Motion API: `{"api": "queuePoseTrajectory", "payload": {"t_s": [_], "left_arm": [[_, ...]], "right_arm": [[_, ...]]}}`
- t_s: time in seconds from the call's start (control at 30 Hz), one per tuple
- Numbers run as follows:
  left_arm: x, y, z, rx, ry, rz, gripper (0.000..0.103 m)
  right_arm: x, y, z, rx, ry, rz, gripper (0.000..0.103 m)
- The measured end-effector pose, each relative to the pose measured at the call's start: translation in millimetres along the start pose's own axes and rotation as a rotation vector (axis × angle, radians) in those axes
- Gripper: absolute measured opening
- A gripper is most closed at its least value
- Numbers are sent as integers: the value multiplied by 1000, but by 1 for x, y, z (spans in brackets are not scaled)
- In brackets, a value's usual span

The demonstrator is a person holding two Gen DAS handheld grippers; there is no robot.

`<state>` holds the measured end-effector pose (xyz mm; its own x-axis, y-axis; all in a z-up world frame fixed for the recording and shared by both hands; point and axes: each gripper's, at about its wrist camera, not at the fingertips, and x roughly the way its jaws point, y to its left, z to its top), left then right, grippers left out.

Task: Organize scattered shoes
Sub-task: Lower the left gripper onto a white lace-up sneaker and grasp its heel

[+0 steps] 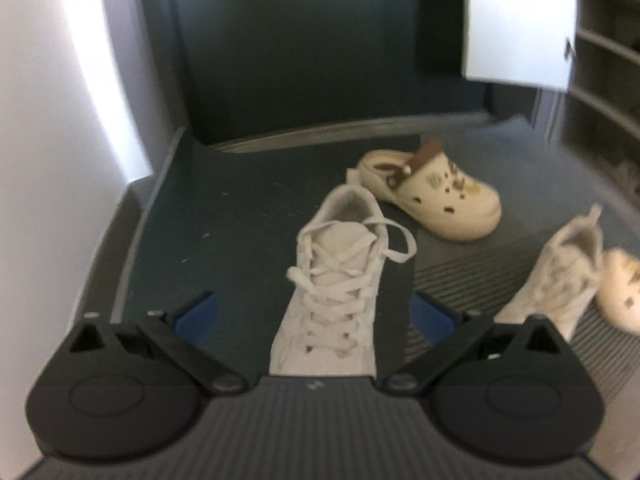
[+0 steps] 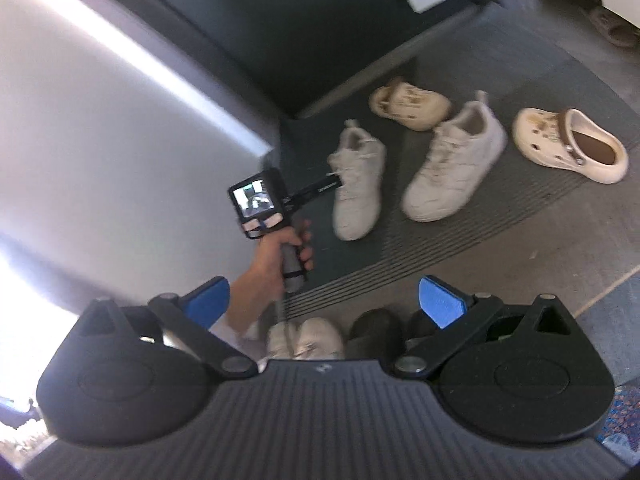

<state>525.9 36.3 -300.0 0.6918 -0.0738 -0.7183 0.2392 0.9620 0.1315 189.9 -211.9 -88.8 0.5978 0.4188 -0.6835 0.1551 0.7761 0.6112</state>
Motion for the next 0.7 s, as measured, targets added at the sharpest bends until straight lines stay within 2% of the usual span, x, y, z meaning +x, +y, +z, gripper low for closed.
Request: {"api": "queuePoseTrajectory", "payload": {"t_s": [0.1, 0.23, 0.3, 0.5, 0.6, 0.67, 0.7], "left_arm": [[37, -5, 8, 0, 22, -8, 103], [84, -7, 20, -41, 63, 19, 103], [103, -7, 22, -60, 93, 30, 103], [140, -9, 16, -119, 179, -16, 103], [151, -12, 13, -109, 206, 24, 99], [145, -9, 13, -154, 194, 38, 89], [142, -8, 12, -180, 187, 43, 87]], "right_arm": [[28, -15, 15, 54, 44, -40, 103], [56, -22, 27, 120, 95, -32, 103], [61, -21, 31, 129, 104, -30, 103], [73, -26, 39, 175, 123, -46, 103], [73, -29, 41, 197, 124, -61, 103], [73, -29, 41, 205, 126, -61, 103], [75, -30, 42, 210, 126, -48, 103]]}}
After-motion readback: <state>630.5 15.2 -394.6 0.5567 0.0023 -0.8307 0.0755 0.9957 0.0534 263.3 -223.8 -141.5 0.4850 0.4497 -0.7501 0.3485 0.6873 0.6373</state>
